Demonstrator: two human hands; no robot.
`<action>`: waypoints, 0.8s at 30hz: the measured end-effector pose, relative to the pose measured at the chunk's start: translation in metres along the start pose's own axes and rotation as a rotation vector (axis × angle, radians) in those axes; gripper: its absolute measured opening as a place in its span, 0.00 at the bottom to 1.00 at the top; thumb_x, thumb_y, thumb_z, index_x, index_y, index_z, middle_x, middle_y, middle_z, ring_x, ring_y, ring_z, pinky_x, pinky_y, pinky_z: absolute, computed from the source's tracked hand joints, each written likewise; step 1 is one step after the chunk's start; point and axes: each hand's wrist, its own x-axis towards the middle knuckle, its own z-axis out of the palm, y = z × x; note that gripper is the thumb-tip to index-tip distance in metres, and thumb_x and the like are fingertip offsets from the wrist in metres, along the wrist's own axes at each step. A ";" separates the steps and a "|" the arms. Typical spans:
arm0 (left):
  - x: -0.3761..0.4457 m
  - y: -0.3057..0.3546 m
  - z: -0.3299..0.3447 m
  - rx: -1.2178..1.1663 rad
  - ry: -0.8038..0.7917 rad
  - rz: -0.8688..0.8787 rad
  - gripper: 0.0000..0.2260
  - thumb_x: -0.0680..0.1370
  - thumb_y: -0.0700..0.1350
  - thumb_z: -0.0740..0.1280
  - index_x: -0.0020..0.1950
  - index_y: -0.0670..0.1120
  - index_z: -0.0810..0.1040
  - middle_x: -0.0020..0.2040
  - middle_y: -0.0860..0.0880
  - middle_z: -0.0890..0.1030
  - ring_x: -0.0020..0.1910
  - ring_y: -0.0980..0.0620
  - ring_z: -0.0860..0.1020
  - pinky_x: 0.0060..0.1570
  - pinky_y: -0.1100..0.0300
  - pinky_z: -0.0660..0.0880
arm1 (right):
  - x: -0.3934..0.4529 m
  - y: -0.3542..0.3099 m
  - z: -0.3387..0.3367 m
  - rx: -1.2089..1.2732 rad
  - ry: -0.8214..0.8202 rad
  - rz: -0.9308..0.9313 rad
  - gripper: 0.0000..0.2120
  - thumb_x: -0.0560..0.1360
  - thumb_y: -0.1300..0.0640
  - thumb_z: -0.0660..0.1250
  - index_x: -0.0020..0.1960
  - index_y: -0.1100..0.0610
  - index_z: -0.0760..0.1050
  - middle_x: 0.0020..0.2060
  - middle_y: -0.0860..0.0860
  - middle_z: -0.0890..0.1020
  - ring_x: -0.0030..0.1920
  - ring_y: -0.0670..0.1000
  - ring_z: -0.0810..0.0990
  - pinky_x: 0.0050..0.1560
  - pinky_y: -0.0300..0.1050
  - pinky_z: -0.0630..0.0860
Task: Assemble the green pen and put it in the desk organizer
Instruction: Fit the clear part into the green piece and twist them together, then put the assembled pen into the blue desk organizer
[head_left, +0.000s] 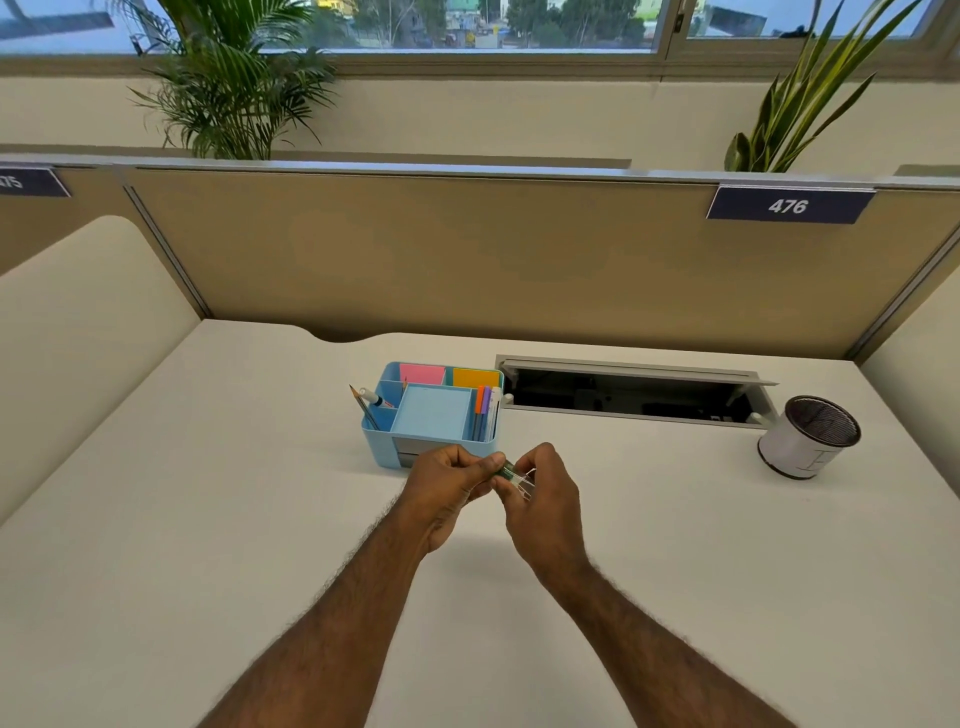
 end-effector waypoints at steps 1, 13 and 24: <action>0.000 -0.002 -0.001 -0.005 -0.005 0.004 0.09 0.70 0.44 0.74 0.40 0.40 0.78 0.39 0.43 0.83 0.45 0.45 0.83 0.52 0.55 0.80 | 0.001 0.000 0.001 0.007 -0.008 0.014 0.14 0.72 0.55 0.72 0.49 0.52 0.66 0.45 0.51 0.76 0.44 0.50 0.78 0.40 0.33 0.74; 0.031 0.016 -0.024 0.439 0.119 0.175 0.15 0.76 0.52 0.67 0.55 0.43 0.80 0.53 0.45 0.82 0.55 0.48 0.78 0.52 0.57 0.78 | 0.053 -0.018 0.015 -0.335 -0.210 0.004 0.20 0.79 0.50 0.61 0.69 0.52 0.67 0.64 0.52 0.77 0.64 0.55 0.70 0.61 0.50 0.66; 0.062 -0.020 -0.080 1.407 0.178 0.311 0.32 0.80 0.58 0.55 0.79 0.44 0.50 0.80 0.45 0.51 0.79 0.46 0.52 0.75 0.51 0.53 | 0.108 -0.046 0.044 0.266 -0.076 0.181 0.16 0.75 0.57 0.69 0.59 0.58 0.68 0.52 0.53 0.78 0.50 0.49 0.77 0.43 0.40 0.78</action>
